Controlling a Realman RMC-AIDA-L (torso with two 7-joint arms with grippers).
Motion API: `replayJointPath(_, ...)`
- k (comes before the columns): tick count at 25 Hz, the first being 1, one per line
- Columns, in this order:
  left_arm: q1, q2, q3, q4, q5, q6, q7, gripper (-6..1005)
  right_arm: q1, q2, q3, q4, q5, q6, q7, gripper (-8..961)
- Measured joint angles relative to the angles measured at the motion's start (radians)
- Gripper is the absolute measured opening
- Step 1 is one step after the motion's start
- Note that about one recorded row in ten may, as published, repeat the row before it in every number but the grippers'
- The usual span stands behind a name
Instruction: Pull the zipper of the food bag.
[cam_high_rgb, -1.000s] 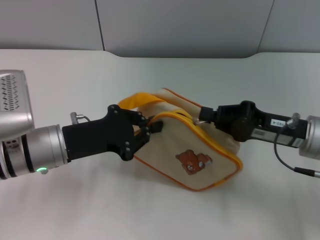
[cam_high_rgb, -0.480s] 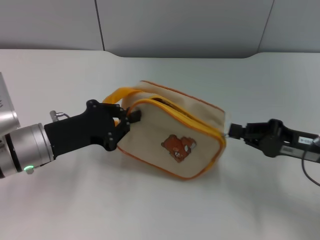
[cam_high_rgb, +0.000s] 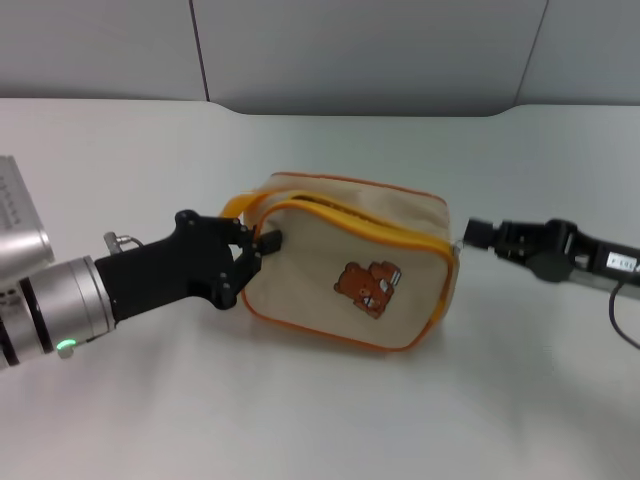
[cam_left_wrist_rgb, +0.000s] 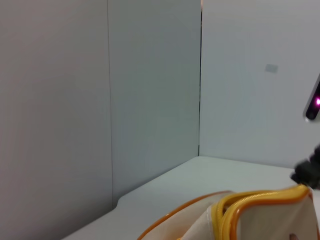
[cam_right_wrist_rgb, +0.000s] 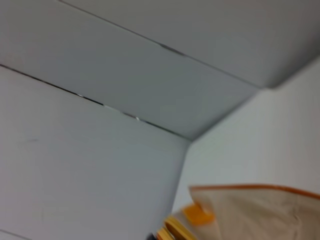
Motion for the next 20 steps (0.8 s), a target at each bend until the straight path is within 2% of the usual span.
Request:
replayJointPath(3, 0.0, -0.001, -0.017, -0.036, -0.002, -0.025, 0.007, 60, 0.002, -0.001, 0.002, -0.002, 0.041, 0.001, -0.102, 22)
replayJointPath(4, 0.003, -0.001, -0.026, -0.047, -0.002, -0.034, 0.007, 60, 0.003, -0.004, 0.002, -0.002, 0.053, -0.005, -0.146, 63)
replayJointPath(8, 0.029, 0.004, -0.067, -0.061, -0.003, -0.014, -0.002, 168, 0.005, -0.017, 0.003, -0.005, 0.074, -0.05, -0.327, 227)
replayJointPath(9, 0.035, 0.006, -0.079, -0.06, -0.003, 0.01, -0.011, 195, 0.005, -0.023, 0.005, -0.005, 0.08, -0.077, -0.43, 249)
replayJointPath(11, 0.047, 0.015, -0.111, -0.055, -0.004, 0.083, -0.042, 236, 0.005, -0.023, 0.005, -0.005, 0.082, -0.089, -0.47, 292)
replayJointPath(14, 0.056, 0.039, -0.134, -0.052, -0.003, 0.216, -0.094, 296, 0.005, -0.024, 0.002, -0.006, 0.085, -0.132, -0.612, 358)
replayJointPath(17, 0.043, 0.062, -0.107, -0.049, 0.024, 0.344, -0.14, 357, 0.0, -0.026, -0.013, -0.01, 0.075, -0.201, -0.742, 423)
replayJointPath(19, 0.028, 0.068, -0.063, -0.038, 0.058, 0.397, -0.171, 398, -0.006, -0.029, -0.034, -0.022, 0.056, -0.249, -0.817, 467)
replayJointPath(20, 0.021, 0.069, -0.039, -0.027, 0.075, 0.412, -0.19, 418, -0.009, -0.031, -0.048, -0.027, 0.044, -0.266, -0.839, 533)
